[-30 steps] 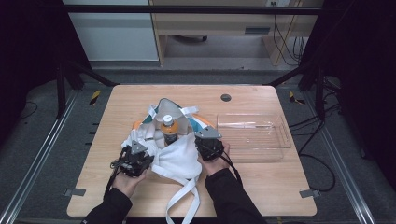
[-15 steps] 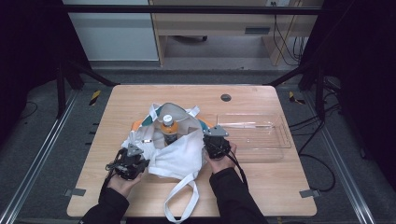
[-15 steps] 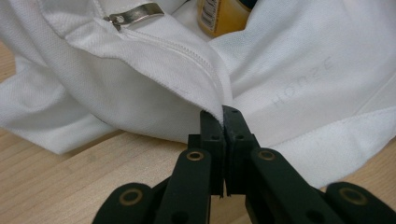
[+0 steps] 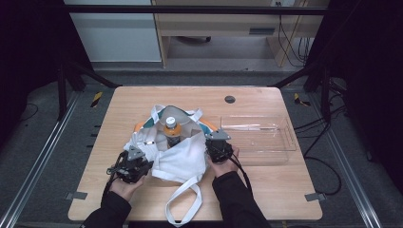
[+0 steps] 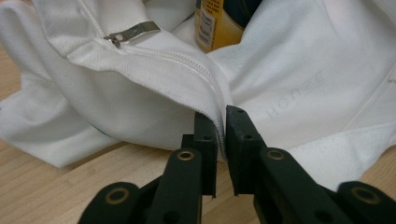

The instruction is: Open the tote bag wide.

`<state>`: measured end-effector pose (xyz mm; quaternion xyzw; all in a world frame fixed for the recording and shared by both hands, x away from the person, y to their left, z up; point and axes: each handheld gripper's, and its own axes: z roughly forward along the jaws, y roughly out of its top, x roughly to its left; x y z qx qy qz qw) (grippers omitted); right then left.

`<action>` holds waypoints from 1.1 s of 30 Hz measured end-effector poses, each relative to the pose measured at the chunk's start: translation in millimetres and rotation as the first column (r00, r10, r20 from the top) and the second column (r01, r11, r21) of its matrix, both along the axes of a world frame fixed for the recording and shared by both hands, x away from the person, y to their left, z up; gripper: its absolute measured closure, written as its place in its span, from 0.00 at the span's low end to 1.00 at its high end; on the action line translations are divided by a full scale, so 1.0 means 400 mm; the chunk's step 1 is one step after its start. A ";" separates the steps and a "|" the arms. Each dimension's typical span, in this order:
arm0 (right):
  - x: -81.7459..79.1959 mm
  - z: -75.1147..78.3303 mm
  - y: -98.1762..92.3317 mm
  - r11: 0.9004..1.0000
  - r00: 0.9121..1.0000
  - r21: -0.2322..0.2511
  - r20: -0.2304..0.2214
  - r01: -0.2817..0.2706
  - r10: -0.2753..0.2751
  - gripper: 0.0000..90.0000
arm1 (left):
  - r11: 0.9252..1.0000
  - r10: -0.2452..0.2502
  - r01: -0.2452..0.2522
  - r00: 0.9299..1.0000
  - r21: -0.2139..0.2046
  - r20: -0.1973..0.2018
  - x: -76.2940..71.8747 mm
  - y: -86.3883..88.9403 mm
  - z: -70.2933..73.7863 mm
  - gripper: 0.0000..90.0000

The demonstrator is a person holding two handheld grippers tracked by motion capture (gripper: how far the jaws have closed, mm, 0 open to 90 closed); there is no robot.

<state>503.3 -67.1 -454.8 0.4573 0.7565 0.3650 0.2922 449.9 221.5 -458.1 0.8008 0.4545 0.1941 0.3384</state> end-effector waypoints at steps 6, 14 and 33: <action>-0.018 0.022 -0.004 0.997 0.998 0.060 0.042 -0.057 0.054 0.80 | 1.000 0.006 -0.005 0.999 -0.018 0.044 -0.005 0.003 0.015 0.79; -0.059 0.074 -0.039 0.982 0.991 0.147 0.089 -0.117 0.105 0.65 | 0.996 0.032 -0.021 0.991 -0.084 0.133 -0.025 0.016 0.059 0.66; -0.153 0.098 -0.169 0.966 0.981 0.191 0.115 -0.176 0.156 0.49 | 0.991 0.037 -0.002 0.966 -0.135 0.256 -0.039 0.031 0.142 0.46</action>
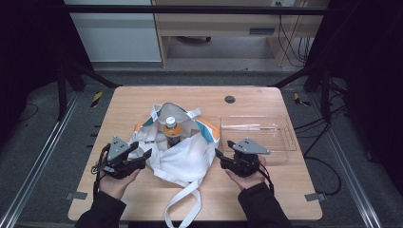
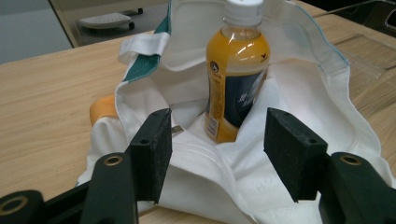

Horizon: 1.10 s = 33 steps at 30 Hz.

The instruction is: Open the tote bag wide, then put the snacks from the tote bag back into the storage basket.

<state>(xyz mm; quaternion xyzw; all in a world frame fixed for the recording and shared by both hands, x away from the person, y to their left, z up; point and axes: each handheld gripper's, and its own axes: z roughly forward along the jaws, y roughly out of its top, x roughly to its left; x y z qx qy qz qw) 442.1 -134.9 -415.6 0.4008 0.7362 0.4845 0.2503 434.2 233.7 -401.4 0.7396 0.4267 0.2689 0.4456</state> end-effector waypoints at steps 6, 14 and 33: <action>-0.022 -0.008 -0.046 1.000 1.000 -0.003 -0.009 0.008 -0.008 0.47 | 1.000 -0.007 0.008 1.000 -0.021 0.016 0.010 0.001 0.024 0.43; -0.053 -0.019 -0.093 1.000 1.000 -0.018 -0.015 0.011 -0.011 0.43 | 0.999 -0.028 0.029 0.999 -0.019 0.035 0.024 -0.014 0.045 0.42; -0.085 -0.045 -0.155 1.000 1.000 -0.012 -0.025 0.001 -0.001 0.41 | 0.998 -0.042 0.044 0.997 -0.037 0.060 0.086 -0.069 0.074 0.41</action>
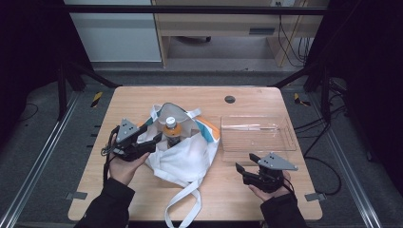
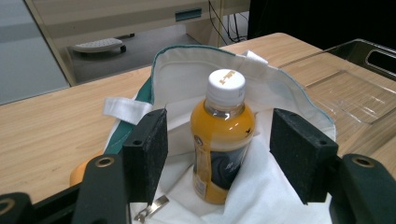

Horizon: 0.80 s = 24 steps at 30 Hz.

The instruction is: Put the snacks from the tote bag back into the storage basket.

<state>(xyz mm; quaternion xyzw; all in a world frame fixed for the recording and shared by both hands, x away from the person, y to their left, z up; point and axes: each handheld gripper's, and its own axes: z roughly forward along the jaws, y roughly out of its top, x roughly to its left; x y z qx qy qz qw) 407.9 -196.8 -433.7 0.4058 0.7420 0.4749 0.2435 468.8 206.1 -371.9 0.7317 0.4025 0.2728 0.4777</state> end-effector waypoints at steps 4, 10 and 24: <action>-0.009 0.001 -0.011 1.000 1.000 0.003 0.005 -0.003 0.003 0.39 | 1.000 -0.004 0.004 1.000 -0.008 -0.001 0.010 -0.012 0.002 0.41; -0.022 0.004 -0.024 1.000 1.000 0.007 0.007 0.006 -0.007 0.36 | 1.000 -0.009 0.009 1.000 -0.013 -0.005 0.027 -0.030 0.000 0.41; -0.037 -0.008 -0.052 1.000 0.999 0.012 -0.028 0.020 -0.020 0.33 | 1.000 -0.009 0.009 1.000 0.004 -0.003 0.069 -0.067 -0.015 0.41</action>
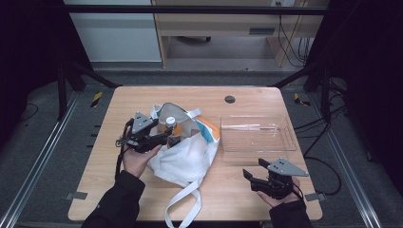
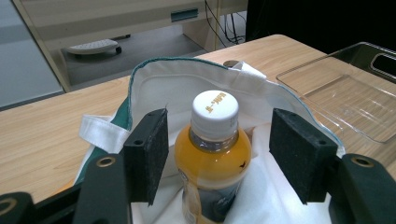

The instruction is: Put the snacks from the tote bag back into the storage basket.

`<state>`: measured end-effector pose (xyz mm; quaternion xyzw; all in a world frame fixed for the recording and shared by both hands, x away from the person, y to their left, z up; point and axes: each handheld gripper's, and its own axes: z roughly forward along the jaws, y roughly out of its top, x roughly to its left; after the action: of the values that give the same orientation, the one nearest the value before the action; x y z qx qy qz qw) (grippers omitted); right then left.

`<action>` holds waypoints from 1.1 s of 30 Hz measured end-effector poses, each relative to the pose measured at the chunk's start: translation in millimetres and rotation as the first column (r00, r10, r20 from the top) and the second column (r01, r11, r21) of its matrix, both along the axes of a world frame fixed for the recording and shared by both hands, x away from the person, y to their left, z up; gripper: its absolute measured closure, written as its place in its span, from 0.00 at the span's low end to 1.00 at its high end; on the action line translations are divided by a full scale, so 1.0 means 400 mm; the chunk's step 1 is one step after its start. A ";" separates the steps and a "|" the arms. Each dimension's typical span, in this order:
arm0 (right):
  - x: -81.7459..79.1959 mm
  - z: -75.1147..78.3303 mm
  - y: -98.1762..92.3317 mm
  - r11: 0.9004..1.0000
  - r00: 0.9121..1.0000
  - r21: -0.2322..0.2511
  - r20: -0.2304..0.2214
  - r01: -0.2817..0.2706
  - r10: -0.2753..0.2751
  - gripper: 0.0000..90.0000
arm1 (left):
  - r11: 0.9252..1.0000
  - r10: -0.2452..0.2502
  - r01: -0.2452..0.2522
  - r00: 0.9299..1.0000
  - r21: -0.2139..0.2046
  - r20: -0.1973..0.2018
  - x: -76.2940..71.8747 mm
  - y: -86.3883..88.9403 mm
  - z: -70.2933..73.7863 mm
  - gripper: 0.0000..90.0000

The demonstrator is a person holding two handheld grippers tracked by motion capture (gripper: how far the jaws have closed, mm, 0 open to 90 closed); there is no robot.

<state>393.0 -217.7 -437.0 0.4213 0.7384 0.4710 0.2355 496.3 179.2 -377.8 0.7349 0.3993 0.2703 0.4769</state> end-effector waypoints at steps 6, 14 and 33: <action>0.003 -0.003 0.002 1.000 1.000 -0.005 -0.013 -0.002 0.002 0.33 | 1.000 -0.008 0.008 1.000 0.017 -0.001 0.022 -0.017 -0.013 0.43; 0.006 -0.006 0.006 1.000 1.000 -0.011 -0.013 -0.011 0.011 0.34 | 0.999 -0.006 0.006 1.000 0.041 -0.002 0.044 -0.031 -0.032 0.48; 0.010 -0.008 0.009 1.000 1.000 -0.017 -0.019 -0.012 0.012 0.34 | 0.999 -0.008 0.008 1.000 0.032 -0.005 0.069 -0.042 -0.045 0.65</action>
<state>396.9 -214.2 -440.3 0.4191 0.7471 0.4621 0.2294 524.0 162.2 -395.9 0.7446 0.3932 0.2728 0.4654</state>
